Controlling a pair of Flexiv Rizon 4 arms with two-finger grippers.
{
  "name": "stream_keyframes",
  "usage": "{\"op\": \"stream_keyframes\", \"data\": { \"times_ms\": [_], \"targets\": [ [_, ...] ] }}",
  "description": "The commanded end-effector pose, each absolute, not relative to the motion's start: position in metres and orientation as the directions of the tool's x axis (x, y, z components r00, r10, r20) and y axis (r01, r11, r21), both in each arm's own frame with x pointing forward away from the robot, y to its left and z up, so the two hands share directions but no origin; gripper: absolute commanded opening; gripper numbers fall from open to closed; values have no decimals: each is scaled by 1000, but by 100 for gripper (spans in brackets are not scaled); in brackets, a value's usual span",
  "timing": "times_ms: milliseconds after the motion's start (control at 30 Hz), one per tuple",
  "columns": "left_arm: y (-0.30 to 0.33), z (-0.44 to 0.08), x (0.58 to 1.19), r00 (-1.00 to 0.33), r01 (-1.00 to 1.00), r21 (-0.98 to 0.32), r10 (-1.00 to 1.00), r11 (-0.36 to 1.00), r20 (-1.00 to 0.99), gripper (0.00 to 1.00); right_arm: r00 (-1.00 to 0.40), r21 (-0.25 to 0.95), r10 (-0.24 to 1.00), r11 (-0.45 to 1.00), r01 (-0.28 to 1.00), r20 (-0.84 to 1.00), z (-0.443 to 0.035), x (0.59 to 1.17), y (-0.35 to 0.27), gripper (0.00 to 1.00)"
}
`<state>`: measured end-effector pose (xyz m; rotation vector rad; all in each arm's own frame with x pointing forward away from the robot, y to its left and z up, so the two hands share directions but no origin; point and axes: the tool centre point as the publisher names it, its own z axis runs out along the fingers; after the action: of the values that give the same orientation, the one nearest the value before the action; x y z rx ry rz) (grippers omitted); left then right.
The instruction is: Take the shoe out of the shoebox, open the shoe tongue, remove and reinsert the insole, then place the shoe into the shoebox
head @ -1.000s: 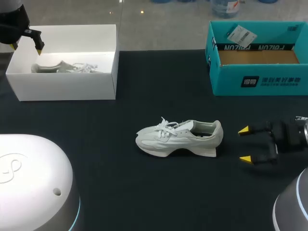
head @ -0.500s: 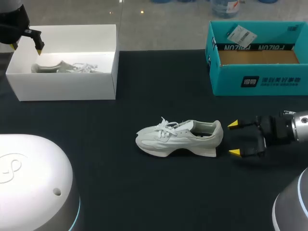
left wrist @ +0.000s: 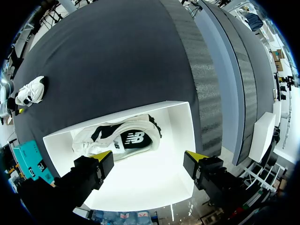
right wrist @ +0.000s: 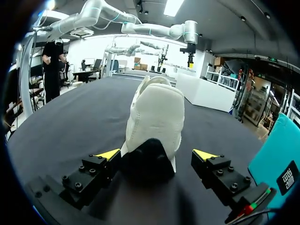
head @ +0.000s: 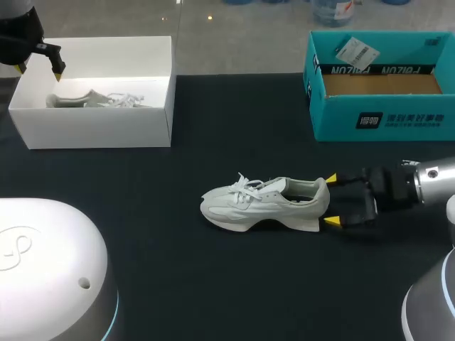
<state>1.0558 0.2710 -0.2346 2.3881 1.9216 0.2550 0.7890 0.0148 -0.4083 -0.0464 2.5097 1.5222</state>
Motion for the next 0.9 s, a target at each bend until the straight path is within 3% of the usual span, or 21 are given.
{"op": "stream_keyframes", "data": {
  "times_ms": [33, 900],
  "targets": [
    [272, -234, 1056, 208, 964, 153, 974, -219, 89, 100, -979, 878, 89, 463, -123, -184, -415, 785, 19, 100],
    [272, -234, 1056, 208, 964, 153, 974, -219, 89, 100, -980, 899, 118, 428, -94, -158, -422, 771, 31, 100]
  ]
}}
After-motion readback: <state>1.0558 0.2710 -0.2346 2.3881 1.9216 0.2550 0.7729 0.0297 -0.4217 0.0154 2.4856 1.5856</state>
